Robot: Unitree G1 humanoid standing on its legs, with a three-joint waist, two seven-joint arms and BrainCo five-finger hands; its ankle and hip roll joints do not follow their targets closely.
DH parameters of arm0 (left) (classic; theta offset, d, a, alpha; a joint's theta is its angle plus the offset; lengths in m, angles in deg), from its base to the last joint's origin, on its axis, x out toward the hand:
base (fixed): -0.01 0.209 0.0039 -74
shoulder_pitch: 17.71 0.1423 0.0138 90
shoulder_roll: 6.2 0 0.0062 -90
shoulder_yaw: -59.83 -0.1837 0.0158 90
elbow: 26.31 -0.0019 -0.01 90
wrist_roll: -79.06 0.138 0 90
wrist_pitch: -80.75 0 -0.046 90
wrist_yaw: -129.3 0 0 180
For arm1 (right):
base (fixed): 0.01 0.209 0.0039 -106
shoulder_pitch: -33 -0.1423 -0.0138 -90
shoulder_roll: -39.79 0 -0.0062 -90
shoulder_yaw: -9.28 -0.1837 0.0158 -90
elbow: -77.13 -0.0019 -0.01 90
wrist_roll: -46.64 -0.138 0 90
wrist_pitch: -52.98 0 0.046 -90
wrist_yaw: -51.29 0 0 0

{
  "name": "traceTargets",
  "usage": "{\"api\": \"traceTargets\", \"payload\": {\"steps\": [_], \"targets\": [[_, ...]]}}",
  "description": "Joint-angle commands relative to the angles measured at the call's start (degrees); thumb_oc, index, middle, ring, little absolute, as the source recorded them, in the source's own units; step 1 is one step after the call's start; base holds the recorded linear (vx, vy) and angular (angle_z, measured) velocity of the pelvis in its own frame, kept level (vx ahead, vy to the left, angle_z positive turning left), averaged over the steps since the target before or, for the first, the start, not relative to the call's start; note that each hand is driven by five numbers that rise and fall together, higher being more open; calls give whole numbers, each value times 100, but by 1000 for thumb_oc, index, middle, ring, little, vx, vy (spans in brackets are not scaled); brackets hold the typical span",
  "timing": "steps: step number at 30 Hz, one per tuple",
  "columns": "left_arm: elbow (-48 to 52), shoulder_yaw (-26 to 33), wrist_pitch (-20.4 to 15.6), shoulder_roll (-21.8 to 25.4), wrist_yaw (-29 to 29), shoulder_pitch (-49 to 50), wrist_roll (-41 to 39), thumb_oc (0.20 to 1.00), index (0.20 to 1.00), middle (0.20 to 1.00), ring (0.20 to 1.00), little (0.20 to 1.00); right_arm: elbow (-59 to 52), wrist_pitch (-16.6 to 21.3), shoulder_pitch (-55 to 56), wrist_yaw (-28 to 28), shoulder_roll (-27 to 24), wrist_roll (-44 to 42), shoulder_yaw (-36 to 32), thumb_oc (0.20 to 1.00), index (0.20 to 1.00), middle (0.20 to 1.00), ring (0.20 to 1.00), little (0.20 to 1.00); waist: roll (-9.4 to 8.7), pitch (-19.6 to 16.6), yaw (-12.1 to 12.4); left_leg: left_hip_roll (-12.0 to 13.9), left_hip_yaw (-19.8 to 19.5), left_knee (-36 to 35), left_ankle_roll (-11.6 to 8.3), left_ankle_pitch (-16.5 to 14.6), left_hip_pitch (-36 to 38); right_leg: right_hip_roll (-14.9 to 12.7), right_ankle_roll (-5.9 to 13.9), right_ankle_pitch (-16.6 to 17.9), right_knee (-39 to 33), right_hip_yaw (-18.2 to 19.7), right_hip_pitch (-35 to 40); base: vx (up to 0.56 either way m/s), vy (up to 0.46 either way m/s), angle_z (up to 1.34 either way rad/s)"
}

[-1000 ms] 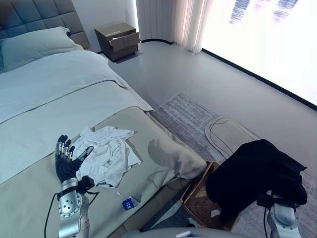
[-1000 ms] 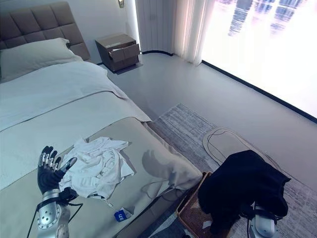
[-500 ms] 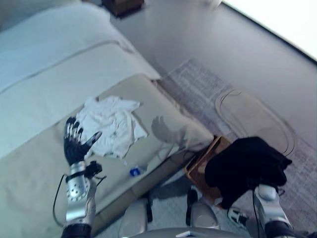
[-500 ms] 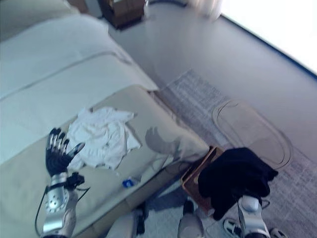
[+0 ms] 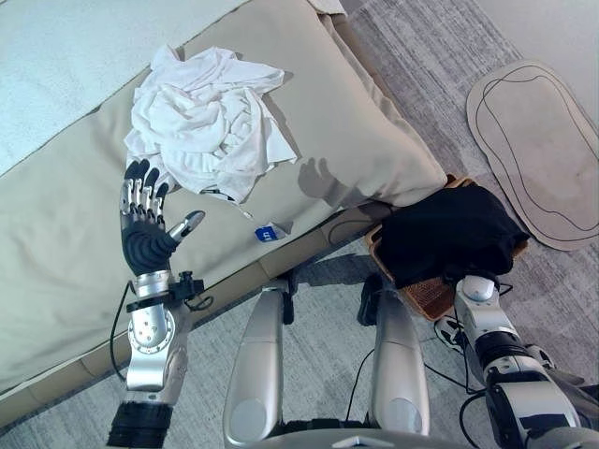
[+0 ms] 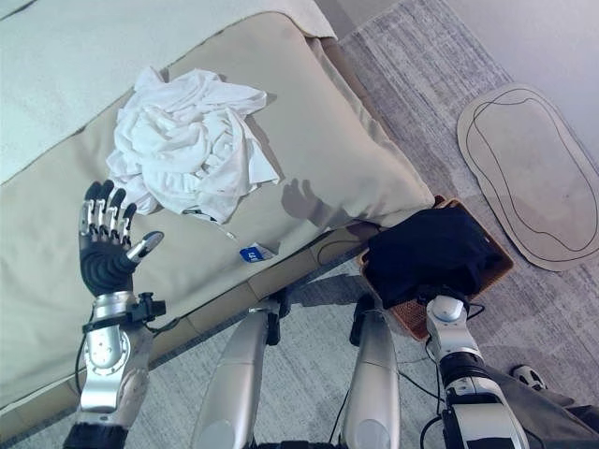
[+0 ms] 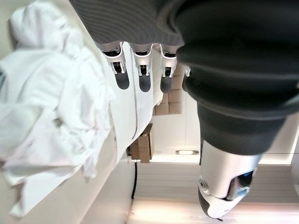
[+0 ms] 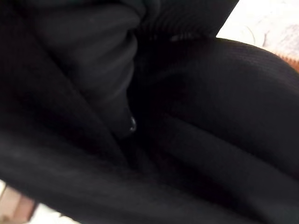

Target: Pick up clothes into the bucket

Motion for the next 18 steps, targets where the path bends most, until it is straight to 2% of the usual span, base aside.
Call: {"api": "traceTargets", "payload": {"steps": [1, 2, 3, 9, 18], "targets": [[397, -64, -392, -38, -331, 14, 28, 1000, 1000, 1000, 1000, 1000, 376, 131, -155, -436, -420, -172, 82, 200, 200, 200, 200, 200, 194, -502, -18, -26, -177, 1213, 189, -928, -504, 18, 315, 1033, -652, 202, -380, -34, 15, 2], [452, -98, -412, -28, -396, -34, 59, 1000, 1000, 1000, 1000, 1000, 557, 129, -309, -460, -475, -219, 124, 200, 200, 200, 200, 200, 218, -488, -12, -21, -126, 1263, 225, -788, -726, 12, 261, 1150, -607, 200, -593, 47, 13, -1], [486, -117, -421, -9, -450, -52, 69, 1000, 1000, 1000, 1000, 1000, 704, 107, -388, -503, -508, -263, 124, 200, 200, 200, 200, 200, 246, -498, 2, -15, -153, 1326, 189, -951, -738, 15, 302, 996, -511, 235, -627, 0, 0, 0], [672, -212, -439, 87, -705, -192, 178, 1000, 1000, 1000, 1000, 1000, 1778, -86, -911, -508, -900, -452, 227, 200, 200, 200, 200, 200, 358, -408, 39, -45, -141, 1689, 208, -1055, -1241, -20, 281, 861, -64, 370, -1207, 10, 9, -3], [681, -243, -427, 229, -875, -220, 249, 1000, 1000, 1000, 1000, 1000, 2605, -170, -873, -621, -1396, -1139, -356, 200, 200, 200, 200, 200, 443, -399, 17, -99, -133, 1887, 226, -1150, -1501, -31, 278, 733, 197, 435, -1514, 19, -1, 5]]}}
